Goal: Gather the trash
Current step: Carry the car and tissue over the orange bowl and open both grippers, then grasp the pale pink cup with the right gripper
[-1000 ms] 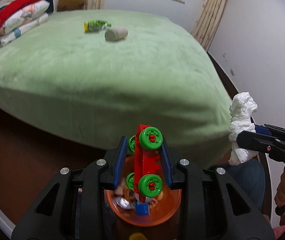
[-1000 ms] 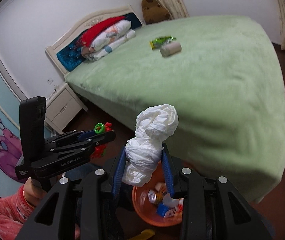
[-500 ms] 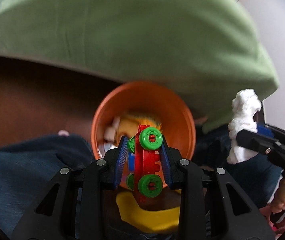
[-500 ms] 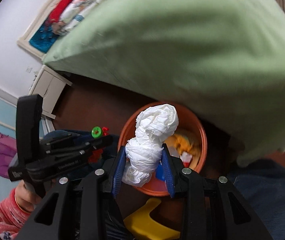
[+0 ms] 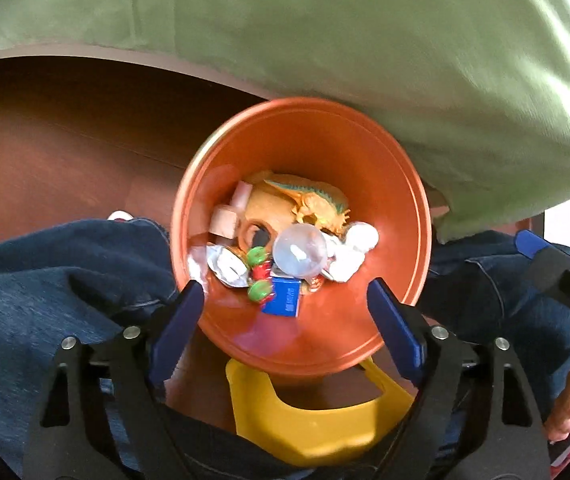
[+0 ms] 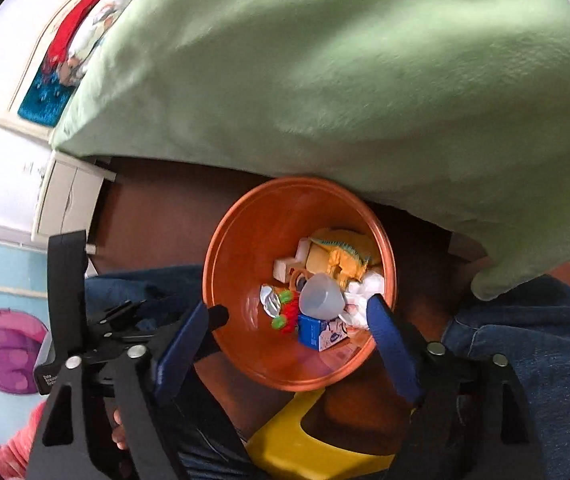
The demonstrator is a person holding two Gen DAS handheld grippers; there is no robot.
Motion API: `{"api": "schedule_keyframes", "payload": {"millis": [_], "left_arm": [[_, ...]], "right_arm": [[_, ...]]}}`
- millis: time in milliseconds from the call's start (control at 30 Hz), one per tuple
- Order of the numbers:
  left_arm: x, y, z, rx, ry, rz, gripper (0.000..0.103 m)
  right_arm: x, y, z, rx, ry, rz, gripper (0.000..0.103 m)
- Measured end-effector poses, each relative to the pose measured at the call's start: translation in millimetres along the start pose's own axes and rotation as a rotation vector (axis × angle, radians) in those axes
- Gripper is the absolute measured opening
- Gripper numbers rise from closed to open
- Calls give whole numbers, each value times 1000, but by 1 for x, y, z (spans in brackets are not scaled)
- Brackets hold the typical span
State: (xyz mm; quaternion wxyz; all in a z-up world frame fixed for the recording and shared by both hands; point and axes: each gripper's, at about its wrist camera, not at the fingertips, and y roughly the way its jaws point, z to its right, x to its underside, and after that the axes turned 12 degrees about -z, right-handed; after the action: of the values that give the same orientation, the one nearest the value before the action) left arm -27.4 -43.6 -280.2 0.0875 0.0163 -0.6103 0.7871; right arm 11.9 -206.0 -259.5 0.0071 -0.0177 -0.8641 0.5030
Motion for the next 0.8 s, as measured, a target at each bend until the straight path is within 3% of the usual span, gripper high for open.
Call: {"api": "schedule_keyframes", "payload": {"millis": [233, 367, 600, 800], "left_arm": [[1, -18, -8, -36, 0, 52, 83], [-1, -46, -10, -36, -5, 130, 83], [-7, -124, -17, -68, -14, 361, 83], [-14, -187, -31, -125, -51, 546, 88]], "right_arm": [[-5, -12, 1, -30, 21, 25, 81], [-8, -29, -13, -47, 0, 52, 81], [-24, -77, -49, -68, -100, 157, 82], [-83, -124, -81, -103, -151, 277, 84]]}}
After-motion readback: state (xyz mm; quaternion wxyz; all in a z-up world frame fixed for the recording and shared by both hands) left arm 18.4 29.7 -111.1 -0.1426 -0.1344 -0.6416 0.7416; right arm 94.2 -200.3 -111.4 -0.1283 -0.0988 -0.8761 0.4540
